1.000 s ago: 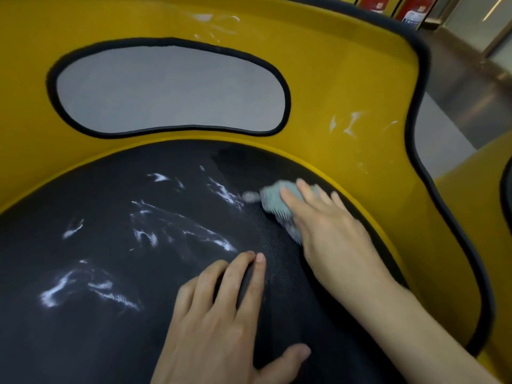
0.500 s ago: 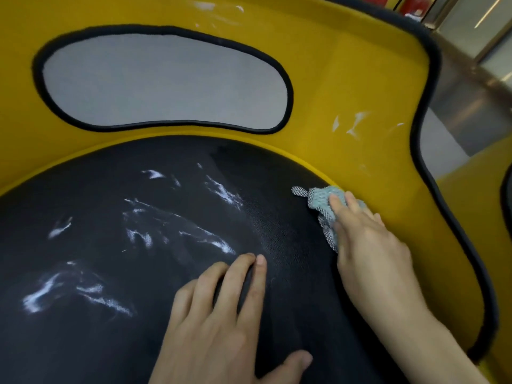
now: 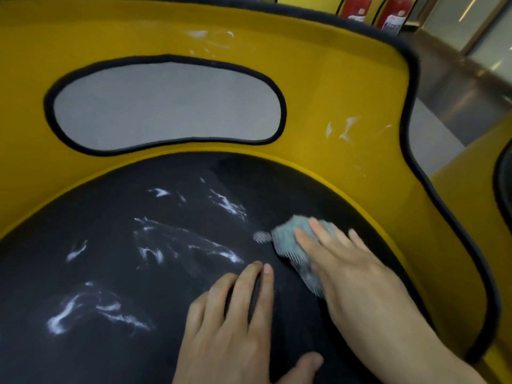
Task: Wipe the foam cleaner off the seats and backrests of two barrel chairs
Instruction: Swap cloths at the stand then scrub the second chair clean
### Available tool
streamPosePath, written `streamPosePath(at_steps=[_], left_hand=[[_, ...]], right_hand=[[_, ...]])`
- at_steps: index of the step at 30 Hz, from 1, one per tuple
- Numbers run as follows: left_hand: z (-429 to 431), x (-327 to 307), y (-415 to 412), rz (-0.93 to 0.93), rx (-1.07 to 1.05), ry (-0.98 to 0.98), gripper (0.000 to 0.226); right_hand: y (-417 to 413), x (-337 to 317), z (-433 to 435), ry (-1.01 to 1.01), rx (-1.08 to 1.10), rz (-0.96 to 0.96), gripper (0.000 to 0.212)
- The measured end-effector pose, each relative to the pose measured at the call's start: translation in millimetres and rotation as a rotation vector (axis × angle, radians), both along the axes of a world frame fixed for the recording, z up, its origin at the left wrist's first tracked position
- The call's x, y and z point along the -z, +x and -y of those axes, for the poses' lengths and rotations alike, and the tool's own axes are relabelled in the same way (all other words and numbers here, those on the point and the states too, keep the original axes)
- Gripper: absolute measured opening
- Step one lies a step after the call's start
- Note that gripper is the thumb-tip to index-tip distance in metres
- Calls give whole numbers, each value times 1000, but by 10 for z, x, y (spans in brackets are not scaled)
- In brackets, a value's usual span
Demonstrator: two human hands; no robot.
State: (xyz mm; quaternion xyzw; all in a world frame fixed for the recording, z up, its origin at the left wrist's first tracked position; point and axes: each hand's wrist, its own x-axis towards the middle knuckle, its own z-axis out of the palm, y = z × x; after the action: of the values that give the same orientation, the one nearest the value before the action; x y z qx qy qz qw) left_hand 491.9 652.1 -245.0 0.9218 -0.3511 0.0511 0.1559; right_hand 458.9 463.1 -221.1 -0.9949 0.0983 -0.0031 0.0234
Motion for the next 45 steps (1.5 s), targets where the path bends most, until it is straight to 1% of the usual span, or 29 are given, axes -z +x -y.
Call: streamPosePath(at_steps=[2, 4, 6, 8, 10, 12, 15, 18, 19, 20, 21, 22, 23, 24, 27, 28, 30, 32, 34, 37, 39, 41, 43, 45], left_hand=[[-4, 3, 12, 7, -4, -4, 100], [1, 7, 12, 26, -3, 1, 99], [0, 6, 11, 37, -5, -3, 98], [2, 9, 3, 45, -1, -4, 97], [-11, 10, -7, 75, 3, -20, 93], [-33, 46, -33, 111, 22, -25, 88], [-85, 71, -103, 137, 24, -12, 83], [-155, 77, -139, 116, 19, 14, 83], [-193, 77, -142, 114, 16, 17, 83], [-235, 72, -142, 116, 6, 21, 84], [-284, 67, -145, 119, -12, 25, 85], [-336, 64, -157, 123, -32, 27, 85], [-382, 63, -169, 125, -50, 25, 84], [-417, 66, -183, 123, -66, 23, 85], [-431, 85, -203, 116, -110, 39, 90], [-413, 82, -199, 112, -118, 45, 92], [-388, 78, -186, 120, -125, 48, 93], [-376, 77, -182, 138, -132, 40, 93], [-354, 88, -189, 169, -146, 35, 92], [-316, 110, -226, 171, -174, 52, 95], [-281, 88, -216, 149, -187, 60, 99], [-214, 49, -184, 131, -199, 74, 103], [-124, 6, -142, 90, -212, 93, 107], [-74, -36, -106, 32, -212, 105, 108]], right_hand=[[-217, 40, -14, -9, -14, 13, 66], [-127, 6, -18, -20, -1, -28, 72], [220, -19, 7, -42, -18, -28, 76], [674, -23, 74, -5, -9, -32, 75], [1066, -46, 110, 1, 0, 20, 65], [1192, -44, 127, 16, -24, 26, 55], [894, -57, 107, 29, -105, 30, 54], [298, -49, -16, -48, -203, 21, 63], [93, -24, -54, -44, -250, 2, 66], [-81, 9, -64, -55, -315, 1, 65], [-215, 19, -62, -69, -372, 7, 58], [-301, 16, -64, -74, -403, 10, 52], [-328, -3, -68, -70, -419, -11, 51], [-309, -10, -59, -79, -434, -26, 54], [78, 13, -69, -102, -409, -61, 85], [281, 3, -99, -105, -376, -65, 86], [718, -41, -189, -95, -314, -64, 80], [1074, -67, -262, -39, -290, -43, 72], [1201, -40, -277, -42, -288, -19, 65], [963, -29, -272, -57, -317, -34, 67], [647, -21, -259, -87, -355, -29, 68], [330, -28, -204, -98, -409, -66, 69], [78, -13, -97, -95, -469, -125, 82], [-49, -37, -47, -93, -477, -173, 95]])
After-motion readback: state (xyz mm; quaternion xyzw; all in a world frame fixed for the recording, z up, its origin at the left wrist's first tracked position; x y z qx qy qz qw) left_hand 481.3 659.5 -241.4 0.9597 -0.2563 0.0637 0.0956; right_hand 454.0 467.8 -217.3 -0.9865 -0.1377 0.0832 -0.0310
